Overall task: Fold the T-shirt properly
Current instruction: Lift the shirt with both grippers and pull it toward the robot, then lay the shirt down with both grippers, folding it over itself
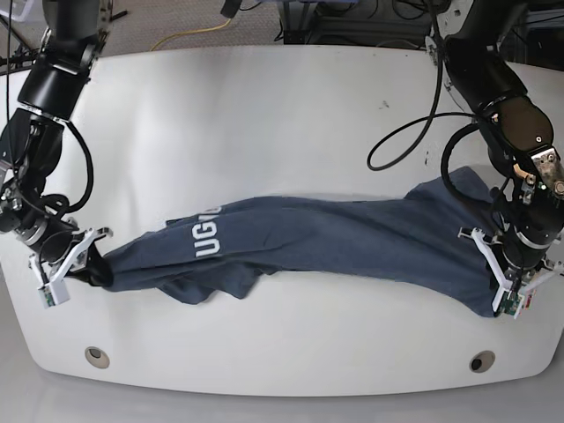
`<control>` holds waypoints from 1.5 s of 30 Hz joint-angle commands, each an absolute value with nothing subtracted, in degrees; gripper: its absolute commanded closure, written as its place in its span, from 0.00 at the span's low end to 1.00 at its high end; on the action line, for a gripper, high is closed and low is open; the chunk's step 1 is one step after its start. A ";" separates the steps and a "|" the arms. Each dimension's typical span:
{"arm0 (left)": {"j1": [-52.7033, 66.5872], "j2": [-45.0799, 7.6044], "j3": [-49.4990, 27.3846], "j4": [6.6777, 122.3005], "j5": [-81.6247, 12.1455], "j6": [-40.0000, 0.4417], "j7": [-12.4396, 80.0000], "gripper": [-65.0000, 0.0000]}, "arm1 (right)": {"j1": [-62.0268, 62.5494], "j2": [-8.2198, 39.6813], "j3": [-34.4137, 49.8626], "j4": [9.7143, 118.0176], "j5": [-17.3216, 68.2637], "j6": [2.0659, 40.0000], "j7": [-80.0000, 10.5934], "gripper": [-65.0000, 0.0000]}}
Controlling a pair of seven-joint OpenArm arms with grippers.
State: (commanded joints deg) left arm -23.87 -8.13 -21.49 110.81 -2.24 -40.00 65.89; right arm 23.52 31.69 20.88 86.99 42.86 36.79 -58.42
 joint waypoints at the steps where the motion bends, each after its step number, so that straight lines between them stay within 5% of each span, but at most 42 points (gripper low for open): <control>1: -25.01 -8.13 -21.58 110.81 -2.24 -40.00 65.89 1.00 | 25.45 32.66 19.47 86.90 42.77 36.62 -58.42 1.00; 31: -62.55 -7.87 -20.62 110.29 1.27 -40.00 67.91 1.00 | 74.77 42.15 -10.33 77.76 43.03 36.79 -58.51 1.00; 40: -58.59 -8.22 -19.30 110.29 0.84 -40.00 68.00 1.00 | 74.42 43.91 -11.38 77.93 43.21 36.97 -59.91 1.00; 45: -53.05 -8.22 -22.64 110.55 0.66 -40.00 68.00 1.00 | 67.47 43.91 -5.14 78.02 43.21 36.97 -60.53 1.00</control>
State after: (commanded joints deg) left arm -53.05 -8.22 -22.64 110.55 0.66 -40.00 68.00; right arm 67.47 43.91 -5.14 78.02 43.21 36.97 -60.53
